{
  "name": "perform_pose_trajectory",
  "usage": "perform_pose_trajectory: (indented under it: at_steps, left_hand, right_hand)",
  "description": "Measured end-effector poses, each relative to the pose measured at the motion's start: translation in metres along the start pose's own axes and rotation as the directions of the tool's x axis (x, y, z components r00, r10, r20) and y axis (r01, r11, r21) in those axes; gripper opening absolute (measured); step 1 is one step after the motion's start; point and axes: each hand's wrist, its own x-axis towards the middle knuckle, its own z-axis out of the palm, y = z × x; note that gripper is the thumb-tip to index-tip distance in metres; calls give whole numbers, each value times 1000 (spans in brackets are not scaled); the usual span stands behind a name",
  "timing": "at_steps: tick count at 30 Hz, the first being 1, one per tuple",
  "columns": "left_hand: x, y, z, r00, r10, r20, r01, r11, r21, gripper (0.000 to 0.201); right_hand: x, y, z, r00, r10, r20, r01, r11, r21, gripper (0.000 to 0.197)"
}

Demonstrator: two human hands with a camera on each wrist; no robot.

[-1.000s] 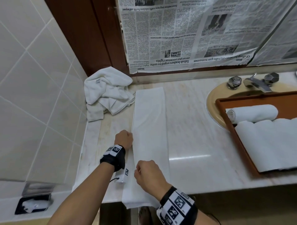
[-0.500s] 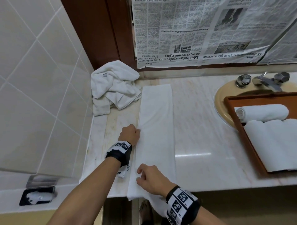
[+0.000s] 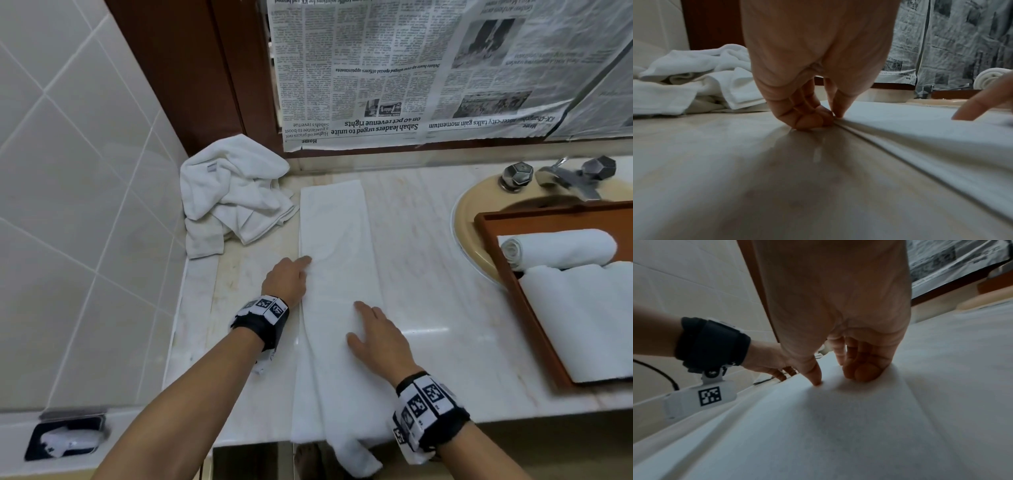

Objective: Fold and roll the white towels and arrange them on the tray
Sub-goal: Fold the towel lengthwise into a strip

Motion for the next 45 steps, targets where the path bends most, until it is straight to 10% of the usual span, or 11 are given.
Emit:
perform_pose_trajectory:
  at_steps: [13,19,32,38,45]
  left_hand:
    - [3,53,7,998,-66,10,66,977,-201,15]
    - [-63,59,23,943,-277,185,301,947,-112,32]
    - [-113,61,37,955,-160,252,238,917,-321,26]
    - [-116,61,36,964,-155,218,227,905,-360,25]
    - [-132,55,40,970,-161,183,217,911,-349,31]
  right_hand:
    - [-4,40,-38,996,-9,-94,21,991,130,40]
    - [-63,30,-3,997,-51,54,50,999,21,31]
    - [-99,14,8,970,14,243,-65,977,202,13]
    - [-130,10,30,999,0,35,1,1000,-14,33]
    - [-139,-1,38,998,-47,-42,41,989,-145,11]
